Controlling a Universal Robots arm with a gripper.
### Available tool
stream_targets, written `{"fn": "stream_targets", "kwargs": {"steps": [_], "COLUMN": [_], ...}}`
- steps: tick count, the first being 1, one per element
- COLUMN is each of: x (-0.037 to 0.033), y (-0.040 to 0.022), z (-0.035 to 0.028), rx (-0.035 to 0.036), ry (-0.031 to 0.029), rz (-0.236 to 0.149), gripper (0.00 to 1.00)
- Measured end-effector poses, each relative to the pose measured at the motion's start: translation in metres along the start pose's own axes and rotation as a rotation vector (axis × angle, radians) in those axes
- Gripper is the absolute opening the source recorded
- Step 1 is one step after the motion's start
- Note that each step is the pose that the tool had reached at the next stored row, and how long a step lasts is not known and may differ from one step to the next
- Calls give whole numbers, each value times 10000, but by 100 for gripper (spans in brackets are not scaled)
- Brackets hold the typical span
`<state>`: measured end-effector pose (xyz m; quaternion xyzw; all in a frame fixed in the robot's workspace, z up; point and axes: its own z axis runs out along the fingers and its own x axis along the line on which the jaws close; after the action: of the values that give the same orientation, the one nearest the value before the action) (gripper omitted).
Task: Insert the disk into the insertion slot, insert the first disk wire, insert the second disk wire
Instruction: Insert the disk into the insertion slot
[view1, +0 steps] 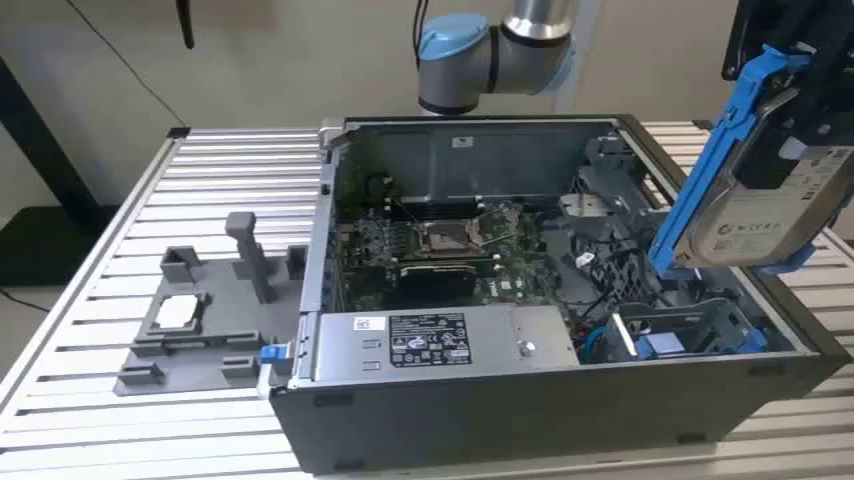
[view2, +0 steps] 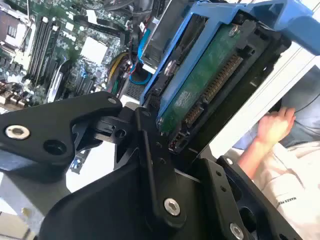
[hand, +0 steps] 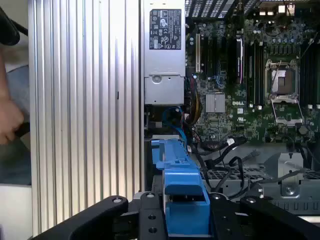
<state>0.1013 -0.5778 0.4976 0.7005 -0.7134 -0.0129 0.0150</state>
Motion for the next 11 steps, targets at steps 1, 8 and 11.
{"fn": "stream_targets", "kwargs": {"steps": [1, 8, 11], "x": [0, -2, -2], "y": [0, -5, -11], "z": [0, 15, 23], "rx": [0, 0, 0], "ry": [1, 0, 3], "rz": [0, 0, -1], "gripper": [33, 33, 33]}}
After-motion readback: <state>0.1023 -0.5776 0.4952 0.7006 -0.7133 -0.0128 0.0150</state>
